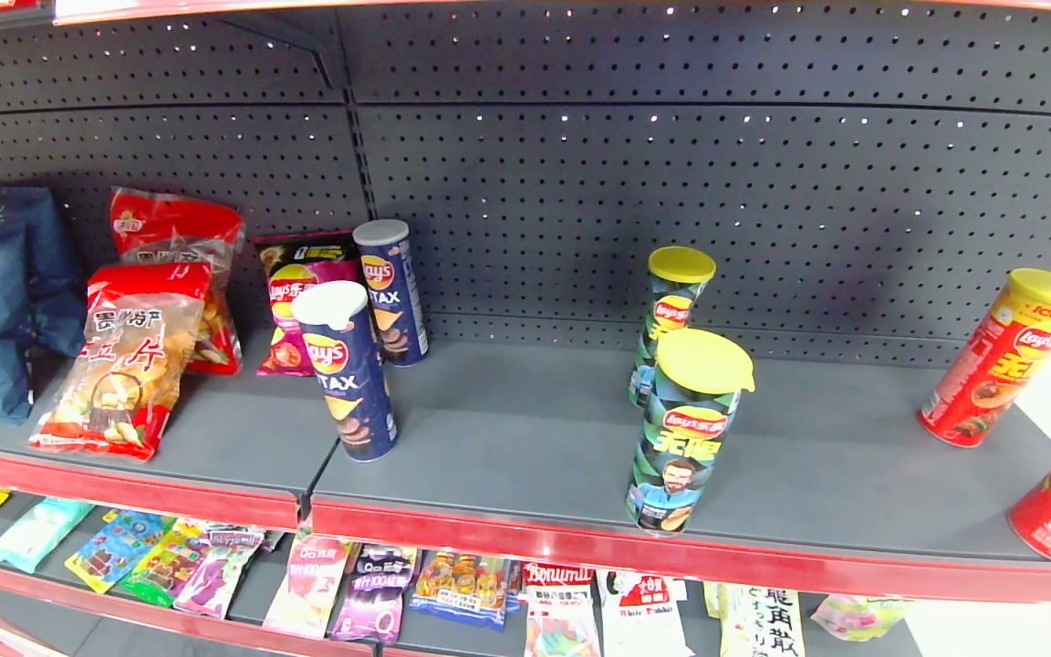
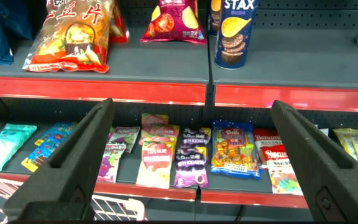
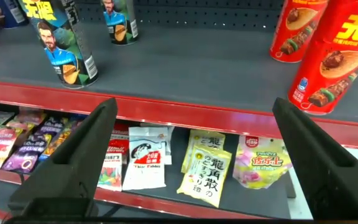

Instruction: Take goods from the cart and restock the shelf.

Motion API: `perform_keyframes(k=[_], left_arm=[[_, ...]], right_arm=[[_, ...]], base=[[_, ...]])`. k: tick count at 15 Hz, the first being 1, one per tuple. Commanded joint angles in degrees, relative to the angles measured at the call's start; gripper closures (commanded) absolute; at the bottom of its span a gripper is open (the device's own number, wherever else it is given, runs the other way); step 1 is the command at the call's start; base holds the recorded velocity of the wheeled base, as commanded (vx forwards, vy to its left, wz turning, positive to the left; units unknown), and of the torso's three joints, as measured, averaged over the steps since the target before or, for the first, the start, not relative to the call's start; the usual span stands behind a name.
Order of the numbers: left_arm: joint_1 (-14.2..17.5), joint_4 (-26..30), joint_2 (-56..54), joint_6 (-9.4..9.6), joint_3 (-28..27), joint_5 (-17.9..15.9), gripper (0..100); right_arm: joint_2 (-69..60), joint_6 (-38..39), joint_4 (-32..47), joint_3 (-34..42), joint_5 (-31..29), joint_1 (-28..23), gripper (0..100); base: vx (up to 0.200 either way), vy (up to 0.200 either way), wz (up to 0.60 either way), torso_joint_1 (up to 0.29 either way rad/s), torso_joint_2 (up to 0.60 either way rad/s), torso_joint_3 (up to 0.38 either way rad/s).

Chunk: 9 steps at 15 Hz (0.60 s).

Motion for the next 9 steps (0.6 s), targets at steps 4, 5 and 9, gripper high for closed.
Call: perform_keyframes(k=[4,5,9], left_arm=[[0.02,0.00,0.08,0.00,0.01,-0.01,0],[0.02,0.00,0.08,0.00,0.01,-0.01,0],[0.02,0.00,0.08,0.00,0.01,-0.01,0]], right_arm=[[-0.02,0.18,-0.01,0.01,0.04,0.02,0],[-0.02,0.18,-0.01,0.01,0.04,0.02,0],[-0.02,0.09,-0.01,0.01,0.04,0.02,0]], base=[[0.000,0.000,-0.60,0.000,0.00,0.001],[0.000,0.000,-0.60,0.017,0.00,-0.007],[0.000,0.000,0.00,0.000,0.00,0.000]])
